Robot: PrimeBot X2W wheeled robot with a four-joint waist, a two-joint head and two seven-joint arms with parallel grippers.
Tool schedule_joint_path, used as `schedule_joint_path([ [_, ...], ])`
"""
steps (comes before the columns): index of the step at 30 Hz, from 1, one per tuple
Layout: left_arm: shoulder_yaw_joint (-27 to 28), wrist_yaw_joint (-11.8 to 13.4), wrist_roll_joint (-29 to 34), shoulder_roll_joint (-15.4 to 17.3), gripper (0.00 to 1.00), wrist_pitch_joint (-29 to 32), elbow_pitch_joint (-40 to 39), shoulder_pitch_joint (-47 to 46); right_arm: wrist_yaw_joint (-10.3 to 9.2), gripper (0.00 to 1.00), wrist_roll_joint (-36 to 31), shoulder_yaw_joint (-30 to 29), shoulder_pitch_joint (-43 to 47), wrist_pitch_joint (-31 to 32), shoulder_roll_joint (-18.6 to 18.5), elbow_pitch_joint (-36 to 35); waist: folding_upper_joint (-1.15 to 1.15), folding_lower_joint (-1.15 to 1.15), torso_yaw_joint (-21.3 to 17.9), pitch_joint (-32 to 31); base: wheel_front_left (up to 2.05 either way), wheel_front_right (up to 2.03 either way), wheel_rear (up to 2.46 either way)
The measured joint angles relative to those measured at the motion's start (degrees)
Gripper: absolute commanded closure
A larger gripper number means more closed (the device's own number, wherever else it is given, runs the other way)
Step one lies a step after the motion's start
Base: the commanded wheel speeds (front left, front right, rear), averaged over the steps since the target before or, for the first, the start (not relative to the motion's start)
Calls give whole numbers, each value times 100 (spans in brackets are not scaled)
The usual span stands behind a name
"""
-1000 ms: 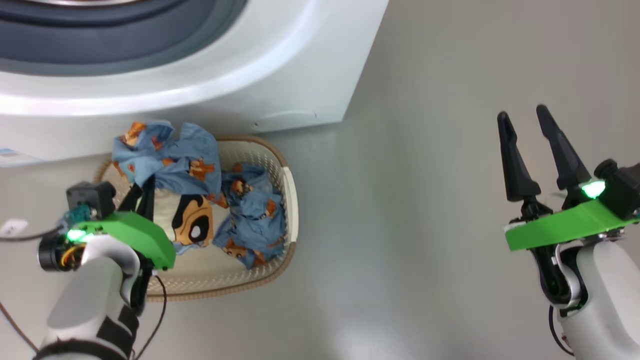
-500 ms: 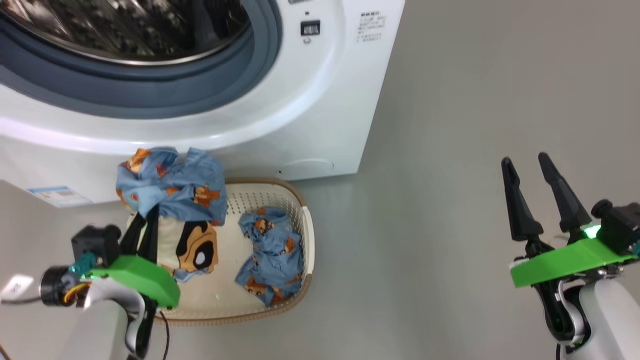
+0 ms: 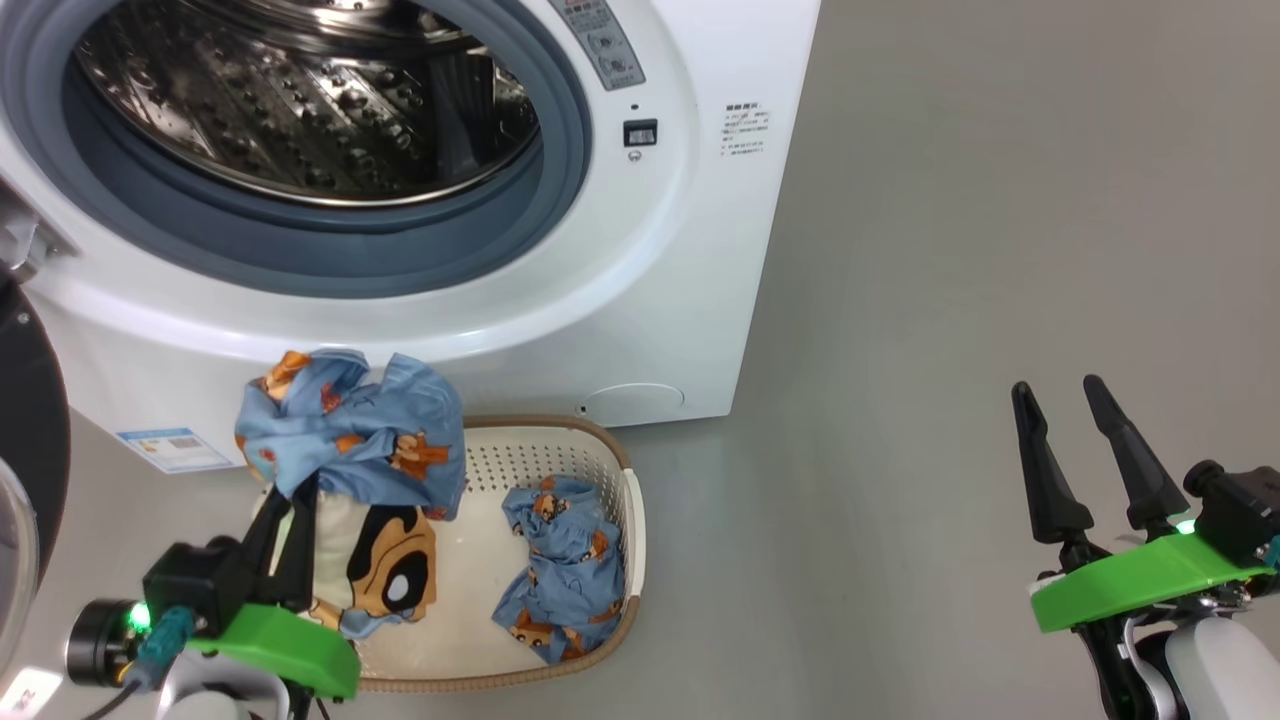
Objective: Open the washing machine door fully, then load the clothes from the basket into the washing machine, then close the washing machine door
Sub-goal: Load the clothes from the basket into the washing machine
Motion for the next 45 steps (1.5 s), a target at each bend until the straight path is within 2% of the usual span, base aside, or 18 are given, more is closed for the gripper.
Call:
schedule_joint_path([
  [9,163,35,122,-114,100,0,-687,486,0,0,0,-60,124,0,2,-12,0,0,-1,-87,0,0,0],
  [21,350,-2,152,-171,100,0,-762,472,0,0,0,-67,159,0,19,-35,0,1,-45,75,0,0,0],
  [37,532,-10,304,23,100,-1,-837,-787,0,0,0,-98,-46,0,83,-87,0,1,-158,551,0,0,0],
  [45,611,-59,289,126,100,-25,-212,-1905,0,0,0,-98,-280,0,130,-109,0,2,-205,885,0,0,0],
])
